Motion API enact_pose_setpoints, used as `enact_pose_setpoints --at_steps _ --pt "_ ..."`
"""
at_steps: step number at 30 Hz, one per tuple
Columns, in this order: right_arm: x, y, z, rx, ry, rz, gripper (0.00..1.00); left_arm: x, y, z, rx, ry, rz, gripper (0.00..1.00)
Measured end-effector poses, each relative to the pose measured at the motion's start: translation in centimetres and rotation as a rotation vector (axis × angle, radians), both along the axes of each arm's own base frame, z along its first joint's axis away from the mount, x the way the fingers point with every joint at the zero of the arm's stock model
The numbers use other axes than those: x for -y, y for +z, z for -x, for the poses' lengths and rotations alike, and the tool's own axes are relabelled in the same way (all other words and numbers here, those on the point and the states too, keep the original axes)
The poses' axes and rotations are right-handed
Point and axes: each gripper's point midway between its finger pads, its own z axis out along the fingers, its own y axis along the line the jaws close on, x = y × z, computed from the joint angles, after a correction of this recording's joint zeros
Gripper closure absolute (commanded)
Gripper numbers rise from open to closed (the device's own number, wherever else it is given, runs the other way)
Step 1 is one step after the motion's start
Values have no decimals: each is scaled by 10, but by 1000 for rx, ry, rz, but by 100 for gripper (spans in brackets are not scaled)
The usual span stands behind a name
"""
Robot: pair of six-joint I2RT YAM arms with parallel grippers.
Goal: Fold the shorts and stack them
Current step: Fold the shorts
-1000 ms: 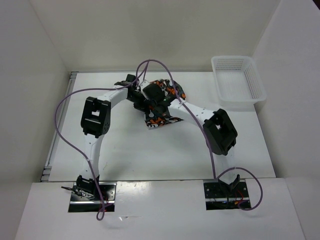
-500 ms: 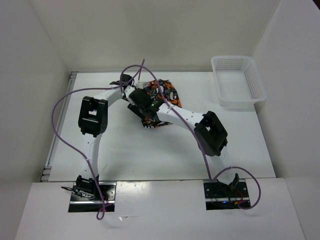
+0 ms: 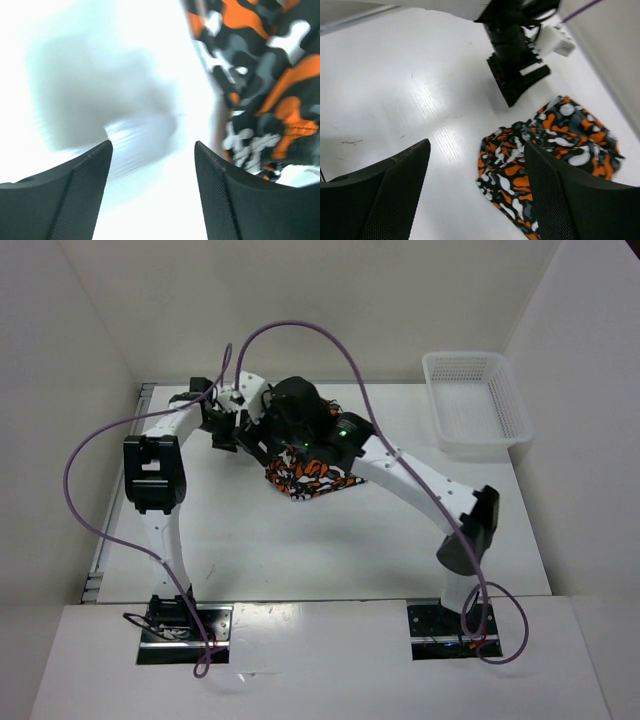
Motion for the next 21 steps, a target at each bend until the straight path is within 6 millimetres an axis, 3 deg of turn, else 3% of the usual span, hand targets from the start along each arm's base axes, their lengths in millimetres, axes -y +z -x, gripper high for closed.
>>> enact_pose_setpoints --at_steps 2,3,5,6,9,11,13,15,17,21 --pt "17 21 2 39 -20 -30 21 -11 10 -5 22 25 -15 19" --pt "28 22 1 51 -37 -33 22 -12 19 -7 41 27 -19 16" --pt "61 2 -12 49 -102 12 22 -1 39 -10 88 2 -19 0" --pt "80 -16 -23 38 -143 41 22 11 51 -10 116 -23 -15 0" --pt "149 -103 -57 -43 -286 212 21 62 82 -2 184 -128 20 0" --pt "194 -165 -63 -124 -347 345 21 94 94 6 211 -199 44 0" --pt "219 -206 -57 -190 -359 433 21 119 96 15 216 -254 60 0" --pt "228 -228 -50 -226 -345 480 21 131 92 20 205 -280 66 0" --pt "226 -233 -51 -222 -331 479 21 131 86 19 195 -277 53 1" --pt "216 -231 -64 -163 -324 436 22 119 63 6 174 -236 -11 19"
